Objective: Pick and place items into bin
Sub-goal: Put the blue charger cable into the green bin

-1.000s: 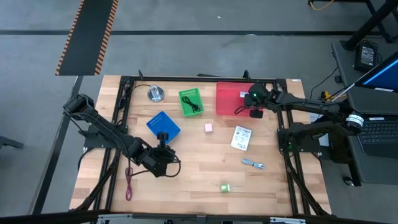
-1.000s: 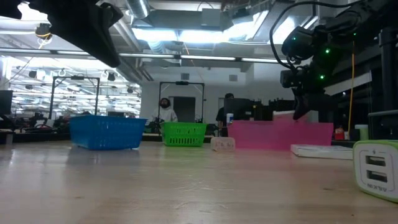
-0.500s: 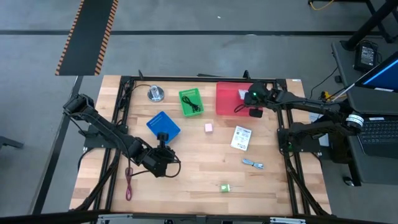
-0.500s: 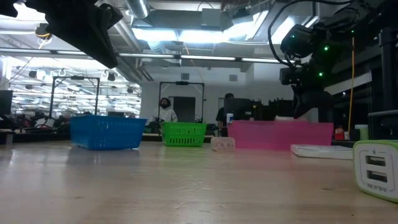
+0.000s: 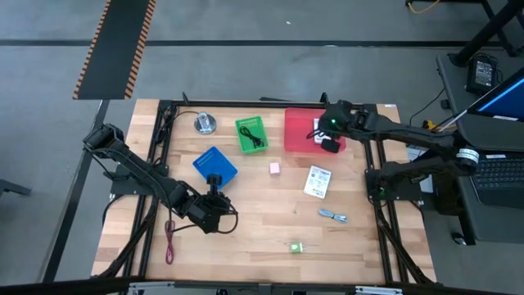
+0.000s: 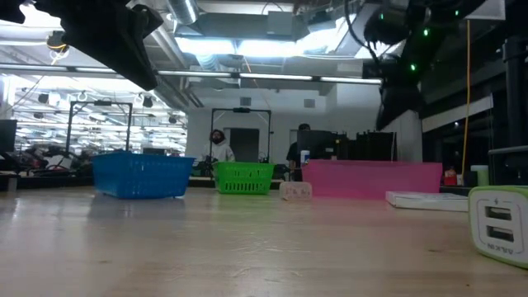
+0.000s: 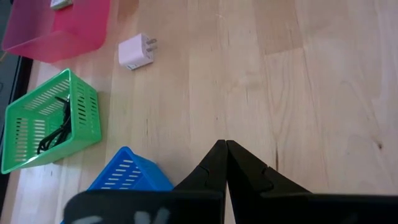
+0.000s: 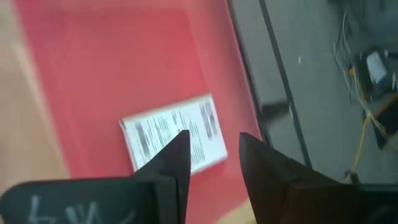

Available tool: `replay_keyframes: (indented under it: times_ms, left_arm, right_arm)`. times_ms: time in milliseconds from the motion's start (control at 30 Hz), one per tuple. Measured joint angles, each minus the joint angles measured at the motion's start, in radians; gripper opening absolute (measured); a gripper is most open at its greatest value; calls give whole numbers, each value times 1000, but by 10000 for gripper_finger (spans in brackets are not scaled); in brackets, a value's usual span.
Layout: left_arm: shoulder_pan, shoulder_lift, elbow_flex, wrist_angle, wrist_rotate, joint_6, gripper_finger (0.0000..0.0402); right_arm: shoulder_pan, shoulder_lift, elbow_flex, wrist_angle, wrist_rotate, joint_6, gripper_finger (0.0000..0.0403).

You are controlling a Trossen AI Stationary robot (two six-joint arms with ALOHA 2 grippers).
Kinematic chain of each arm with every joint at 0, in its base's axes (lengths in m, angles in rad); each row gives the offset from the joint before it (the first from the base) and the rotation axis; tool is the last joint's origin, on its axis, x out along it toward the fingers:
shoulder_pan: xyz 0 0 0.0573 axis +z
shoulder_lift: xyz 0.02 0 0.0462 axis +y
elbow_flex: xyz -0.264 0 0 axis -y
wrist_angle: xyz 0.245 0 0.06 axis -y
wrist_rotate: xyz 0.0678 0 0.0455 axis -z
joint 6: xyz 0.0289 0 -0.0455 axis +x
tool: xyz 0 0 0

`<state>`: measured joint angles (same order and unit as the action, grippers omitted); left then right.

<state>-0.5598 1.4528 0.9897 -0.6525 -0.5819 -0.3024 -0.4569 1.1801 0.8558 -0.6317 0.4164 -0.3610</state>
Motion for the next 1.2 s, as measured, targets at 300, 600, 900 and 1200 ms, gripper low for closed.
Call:
replay_keyframes:
  times_ms: [300, 600, 900, 1200]
  left_arm:
    - [0, 0, 0, 0, -1, 2, 2]
    - [0, 0, 0, 8, -2, -1, 2]
    - [-2, 0, 0, 70, 11, -3, 2]
    - [-3, 1, -56, 258, 24, -17, 2]
  right_arm:
    - [247, 0, 57, 1, -7, 105, 53]
    - [440, 0, 58, 4, -7, 228, 9]
    - [596, 0, 58, -17, -7, 390, 4]
    - [784, 0, 58, -75, 35, 526, 1]
